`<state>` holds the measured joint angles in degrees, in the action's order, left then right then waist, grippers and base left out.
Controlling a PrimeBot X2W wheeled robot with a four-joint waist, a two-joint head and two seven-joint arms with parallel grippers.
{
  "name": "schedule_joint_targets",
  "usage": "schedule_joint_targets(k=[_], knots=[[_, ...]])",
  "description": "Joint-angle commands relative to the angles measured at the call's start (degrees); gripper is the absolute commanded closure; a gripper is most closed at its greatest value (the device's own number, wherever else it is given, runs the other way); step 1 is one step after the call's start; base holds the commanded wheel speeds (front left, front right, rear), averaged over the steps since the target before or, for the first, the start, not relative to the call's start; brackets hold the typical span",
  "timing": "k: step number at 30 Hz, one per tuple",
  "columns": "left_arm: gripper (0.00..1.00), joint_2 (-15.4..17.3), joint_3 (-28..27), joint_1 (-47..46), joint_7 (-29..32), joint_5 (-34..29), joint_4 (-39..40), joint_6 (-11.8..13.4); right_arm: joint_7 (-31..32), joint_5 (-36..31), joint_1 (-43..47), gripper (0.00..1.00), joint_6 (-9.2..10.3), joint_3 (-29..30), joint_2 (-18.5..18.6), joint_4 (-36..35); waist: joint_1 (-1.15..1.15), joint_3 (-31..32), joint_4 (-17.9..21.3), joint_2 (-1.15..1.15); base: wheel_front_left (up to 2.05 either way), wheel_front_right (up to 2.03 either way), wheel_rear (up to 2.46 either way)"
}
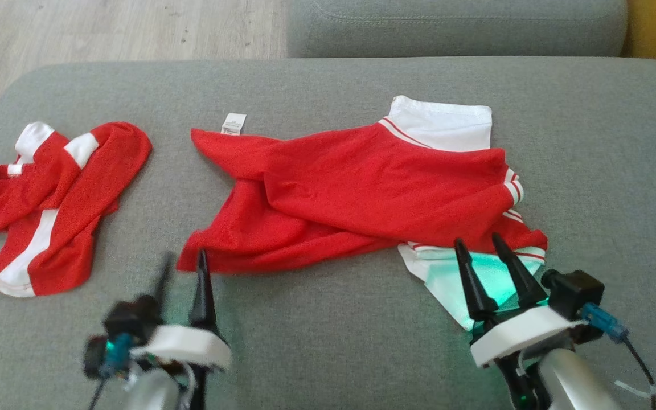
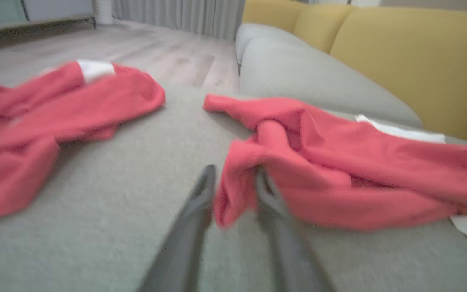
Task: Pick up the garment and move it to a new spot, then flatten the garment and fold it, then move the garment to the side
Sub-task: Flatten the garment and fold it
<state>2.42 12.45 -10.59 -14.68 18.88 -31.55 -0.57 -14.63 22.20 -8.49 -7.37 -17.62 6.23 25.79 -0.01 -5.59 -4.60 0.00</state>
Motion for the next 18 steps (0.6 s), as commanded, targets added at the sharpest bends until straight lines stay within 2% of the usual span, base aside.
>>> schedule_joint_targets(k=[1, 5, 12, 18], knots=[[0.0, 0.5, -3.5, -2.6, -0.3, -1.0, 3.5, 0.9, -0.4, -0.1, -0.4, 0.0, -0.12, -0.5, -0.4, -1.8, 0.01, 0.1, 0.1, 0.0, 0.0, 0.0, 0.0], [0.0, 0.6, -7.7, -1.3, -0.3, -5.3, 8.5, 3.3, -0.4, -1.4, 0.2, 0.0, -0.12, 1.4, -0.9, -2.9, 0.01, 0.4, 0.4, 0.0, 0.0, 0.0, 0.0], [0.0, 0.5, -8.2, 2.1, -0.3, -9.0, 9.2, 3.2, -0.4, -4.8, 1.6, 0.0, -0.12, 5.1, -2.1, -4.6, 0.01, 1.0, 1.2, 0.0, 0.0, 0.0, 0.0], [0.0, 0.5, -6.6, 3.8, -0.3, -9.1, 9.7, 3.5, -0.4, -6.3, 3.0, 0.0, -0.12, 6.2, -2.7, -4.9, 0.01, 1.5, 1.4, 0.0, 0.0, 0.0, 0.0]])
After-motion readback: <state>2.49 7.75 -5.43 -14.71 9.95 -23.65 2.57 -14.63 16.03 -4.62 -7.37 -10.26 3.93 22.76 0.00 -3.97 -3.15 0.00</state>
